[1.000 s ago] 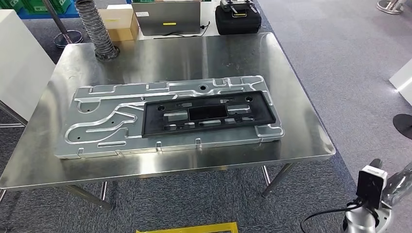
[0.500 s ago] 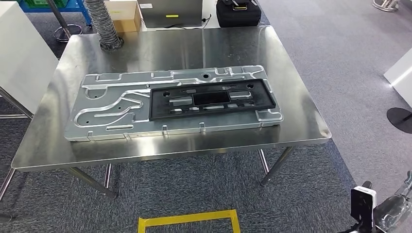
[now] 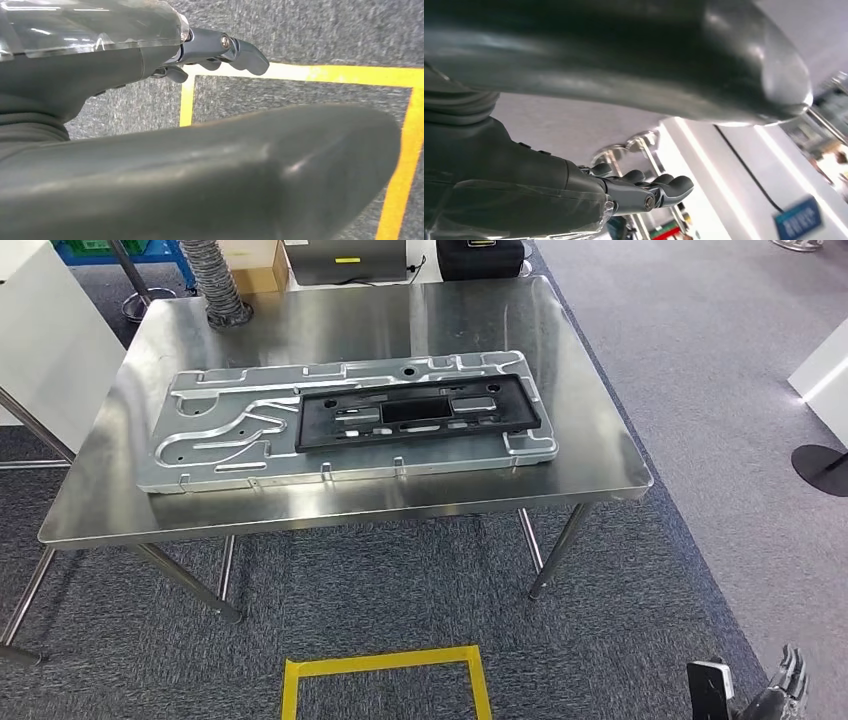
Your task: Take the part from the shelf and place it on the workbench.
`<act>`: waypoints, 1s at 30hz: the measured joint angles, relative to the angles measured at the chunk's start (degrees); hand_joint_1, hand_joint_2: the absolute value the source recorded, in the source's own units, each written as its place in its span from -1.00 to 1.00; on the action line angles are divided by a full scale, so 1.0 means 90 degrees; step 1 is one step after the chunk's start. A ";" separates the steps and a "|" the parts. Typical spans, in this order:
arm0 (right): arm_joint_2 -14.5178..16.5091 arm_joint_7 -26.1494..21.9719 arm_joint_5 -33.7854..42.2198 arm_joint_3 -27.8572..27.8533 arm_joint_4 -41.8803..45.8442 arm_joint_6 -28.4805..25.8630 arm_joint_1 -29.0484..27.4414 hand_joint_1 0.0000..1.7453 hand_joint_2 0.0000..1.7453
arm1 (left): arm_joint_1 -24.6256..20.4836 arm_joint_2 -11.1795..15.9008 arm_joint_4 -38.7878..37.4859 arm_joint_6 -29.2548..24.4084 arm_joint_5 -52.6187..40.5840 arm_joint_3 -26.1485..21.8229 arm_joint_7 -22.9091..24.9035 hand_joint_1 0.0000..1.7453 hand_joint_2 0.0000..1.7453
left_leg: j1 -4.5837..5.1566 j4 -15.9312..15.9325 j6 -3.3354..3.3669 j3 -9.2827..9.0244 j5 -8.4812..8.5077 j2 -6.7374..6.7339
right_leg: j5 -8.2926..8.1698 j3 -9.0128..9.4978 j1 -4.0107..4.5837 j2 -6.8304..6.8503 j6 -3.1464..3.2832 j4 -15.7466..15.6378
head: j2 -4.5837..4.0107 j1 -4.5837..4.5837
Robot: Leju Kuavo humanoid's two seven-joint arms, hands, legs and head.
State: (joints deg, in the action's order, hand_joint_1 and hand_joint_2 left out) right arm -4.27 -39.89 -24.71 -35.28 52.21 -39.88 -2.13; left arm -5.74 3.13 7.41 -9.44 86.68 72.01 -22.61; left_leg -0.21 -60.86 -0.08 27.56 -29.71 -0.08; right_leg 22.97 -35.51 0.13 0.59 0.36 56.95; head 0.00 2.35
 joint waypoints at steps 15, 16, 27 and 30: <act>0.0297 0.2404 -0.3250 -0.1751 -0.3454 0.0082 0.0263 -1.00 1.00 | -0.0057 -0.0234 0.0000 -0.0102 -0.0132 0.0280 0.0070 -1.00 -1.00 | -0.0032 0.0448 0.0116 0.0800 0.0762 -0.0067 | 0.0726 0.0785 -0.0200 -0.0066 -0.0368 0.0525 | 0.0000 0.0001; 0.0347 0.2552 -0.3394 -0.1782 -0.3597 0.0149 0.0290 -1.00 0.50 | -0.0077 -0.0241 0.0000 -0.0089 -0.0157 0.0326 0.0079 -1.00 -1.00 | -0.0033 0.0413 0.0069 0.0852 0.0809 -0.0072 | 0.0808 0.1054 -0.0186 -0.0071 -0.0338 0.0114 | 0.0000 0.0001; 0.0804 0.3533 -0.3945 -0.1733 -0.4336 0.1359 0.0450 -1.00 -1.00 | -0.0078 -0.0236 0.0000 0.0060 -0.0106 0.0519 -0.0009 -1.00 -1.00 | -0.0090 -0.1478 -0.0173 0.1124 -0.0268 -0.0046 | 0.0210 0.0313 -0.0010 0.0007 0.0087 -0.0145 | 0.0000 0.0001; 0.0820 0.3922 -0.3795 -0.1758 -0.4386 0.1924 0.0484 -1.00 -1.00 | -0.0088 -0.0207 0.0000 0.0111 -0.0104 0.0529 -0.0015 -1.00 -1.00 | -0.0062 -0.0937 -0.0092 0.0540 0.0152 -0.0044 | 0.0071 0.0084 0.0026 0.0006 0.0075 -0.0083 | 0.0000 0.0001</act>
State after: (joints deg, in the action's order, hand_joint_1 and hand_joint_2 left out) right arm 3.10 -4.59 -58.87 -51.11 12.74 -22.56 2.23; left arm -6.53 1.27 7.41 -8.44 85.75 76.77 -22.74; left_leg -0.77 -69.29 -0.91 32.42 -28.35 -0.47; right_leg 23.61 -34.75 0.37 0.64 1.04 56.20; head 0.00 2.36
